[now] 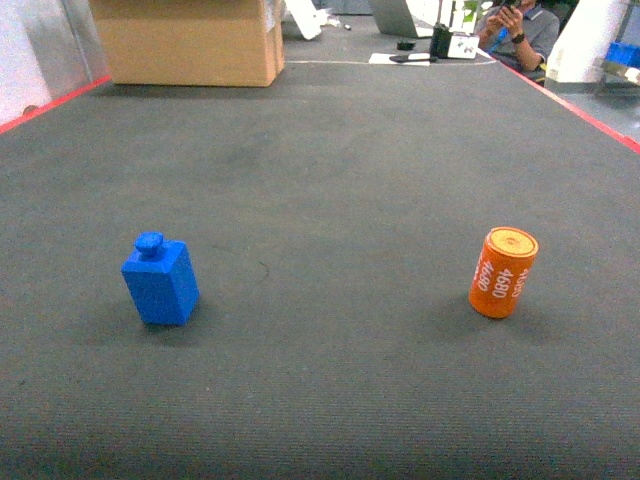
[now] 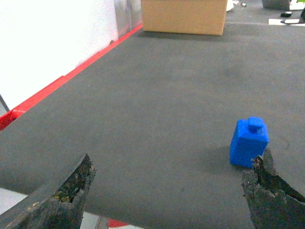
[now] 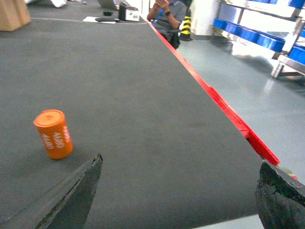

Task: Sort blue parts and orange caps into right shelf containers

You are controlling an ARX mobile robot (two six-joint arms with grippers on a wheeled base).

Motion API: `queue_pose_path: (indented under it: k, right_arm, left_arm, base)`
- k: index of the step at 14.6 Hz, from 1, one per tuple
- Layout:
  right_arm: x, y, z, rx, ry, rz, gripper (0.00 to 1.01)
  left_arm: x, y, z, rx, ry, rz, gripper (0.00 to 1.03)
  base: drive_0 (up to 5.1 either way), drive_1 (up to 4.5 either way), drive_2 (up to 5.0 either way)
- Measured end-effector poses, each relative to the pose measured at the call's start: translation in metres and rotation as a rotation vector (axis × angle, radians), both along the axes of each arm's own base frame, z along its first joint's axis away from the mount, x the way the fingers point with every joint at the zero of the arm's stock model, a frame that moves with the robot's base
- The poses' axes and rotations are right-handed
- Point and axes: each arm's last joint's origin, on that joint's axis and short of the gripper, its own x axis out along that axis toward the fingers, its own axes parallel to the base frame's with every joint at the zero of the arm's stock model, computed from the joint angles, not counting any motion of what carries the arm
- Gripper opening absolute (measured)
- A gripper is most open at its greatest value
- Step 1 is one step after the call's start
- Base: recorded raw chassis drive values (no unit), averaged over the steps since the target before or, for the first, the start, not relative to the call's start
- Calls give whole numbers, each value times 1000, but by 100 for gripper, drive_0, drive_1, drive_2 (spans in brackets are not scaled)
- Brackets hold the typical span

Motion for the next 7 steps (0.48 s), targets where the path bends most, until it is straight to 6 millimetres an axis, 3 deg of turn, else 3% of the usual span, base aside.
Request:
queue_pose_path:
  k: [3, 5, 7]
  right_arm:
    - [24, 12, 21, 13, -35, 54, 98]
    - [60, 26, 42, 28, -59, 104, 98]
    - [103, 39, 41, 53, -11, 169, 98]
  left_arm:
    - [27, -12, 22, -1, -43, -59, 98]
    - [61, -21, 38, -8, -52, -113, 98]
    - [102, -32, 40, -17, -20, -162, 98]
  base:
    - [0, 0, 0]
    - [0, 0, 0]
    - [0, 0, 0]
